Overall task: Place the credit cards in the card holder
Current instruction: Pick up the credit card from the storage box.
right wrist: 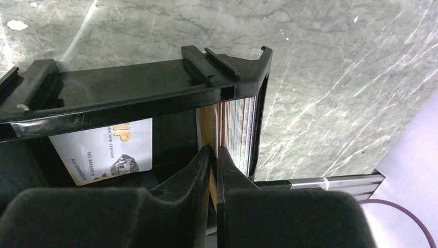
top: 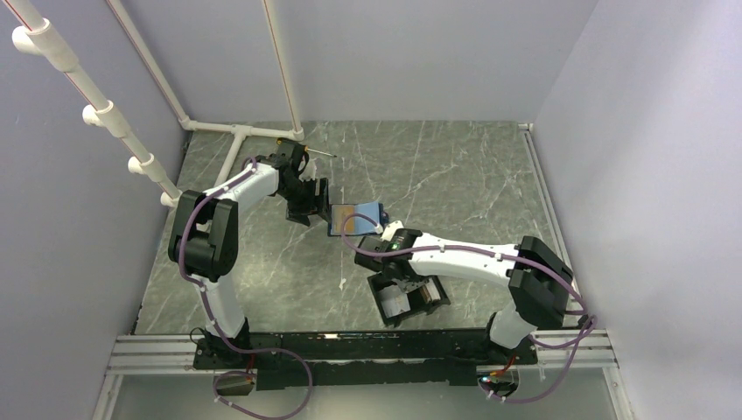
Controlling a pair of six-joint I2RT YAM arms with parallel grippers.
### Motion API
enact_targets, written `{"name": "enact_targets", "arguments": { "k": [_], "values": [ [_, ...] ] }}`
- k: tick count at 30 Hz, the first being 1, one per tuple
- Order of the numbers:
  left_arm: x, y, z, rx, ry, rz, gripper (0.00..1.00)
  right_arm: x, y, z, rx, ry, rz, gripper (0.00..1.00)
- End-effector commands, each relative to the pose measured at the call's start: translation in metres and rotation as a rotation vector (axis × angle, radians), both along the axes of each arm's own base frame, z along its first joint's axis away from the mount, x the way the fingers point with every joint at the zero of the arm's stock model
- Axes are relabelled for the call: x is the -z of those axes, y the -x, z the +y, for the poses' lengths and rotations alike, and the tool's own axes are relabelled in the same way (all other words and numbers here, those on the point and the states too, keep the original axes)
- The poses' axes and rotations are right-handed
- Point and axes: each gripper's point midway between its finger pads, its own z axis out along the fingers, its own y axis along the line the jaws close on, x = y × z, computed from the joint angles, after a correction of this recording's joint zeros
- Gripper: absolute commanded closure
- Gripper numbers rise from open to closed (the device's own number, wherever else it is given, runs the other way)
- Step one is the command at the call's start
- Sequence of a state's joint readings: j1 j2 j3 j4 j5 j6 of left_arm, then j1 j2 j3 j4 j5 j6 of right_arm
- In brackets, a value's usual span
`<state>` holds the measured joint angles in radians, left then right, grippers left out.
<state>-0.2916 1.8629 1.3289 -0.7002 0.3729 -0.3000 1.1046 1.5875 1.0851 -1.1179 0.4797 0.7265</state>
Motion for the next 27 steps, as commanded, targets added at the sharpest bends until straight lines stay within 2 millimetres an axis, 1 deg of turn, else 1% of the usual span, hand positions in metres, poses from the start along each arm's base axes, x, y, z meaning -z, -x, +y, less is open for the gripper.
{"name": "enact_targets", "arguments": {
  "k": [1, 3, 7, 10, 15, 18, 23, 25, 27],
  "values": [
    [-0.011, 0.000, -0.004, 0.044, 0.019, -0.039, 0.25, -0.022, -0.003, 0.001, 0.007, -0.023, -0.026, 0.95],
    [-0.012, 0.000, -0.004, 0.045, 0.021, -0.040, 0.25, -0.028, -0.003, 0.004, 0.003, -0.048, -0.025, 1.00],
    [-0.015, 0.002, -0.006, 0.047, 0.033, -0.039, 0.24, -0.038, -0.001, 0.015, -0.011, -0.134, -0.011, 1.00],
    [-0.025, 0.000, -0.008, 0.044, 0.046, -0.052, 0.24, -0.044, 0.001, 0.019, 0.001, -0.205, 0.025, 1.00],
    [-0.040, -0.002, -0.011, 0.050, 0.062, -0.070, 0.23, -0.044, -0.002, 0.013, 0.028, -0.271, 0.046, 1.00],
    [-0.042, 0.000, -0.013, 0.050, 0.077, -0.064, 0.24, -0.040, -0.006, 0.005, 0.045, -0.268, 0.047, 1.00],
    [-0.053, 0.005, -0.015, 0.057, 0.100, -0.070, 0.23, -0.043, -0.009, 0.008, 0.043, -0.316, 0.048, 1.00],
    [-0.062, 0.008, -0.017, 0.065, 0.125, -0.077, 0.23, -0.049, -0.010, 0.013, 0.038, -0.361, 0.052, 1.00],
    [-0.075, 0.012, -0.024, 0.081, 0.182, -0.088, 0.23, -0.062, -0.010, 0.027, 0.011, -0.472, 0.060, 1.00]
  ]
}}
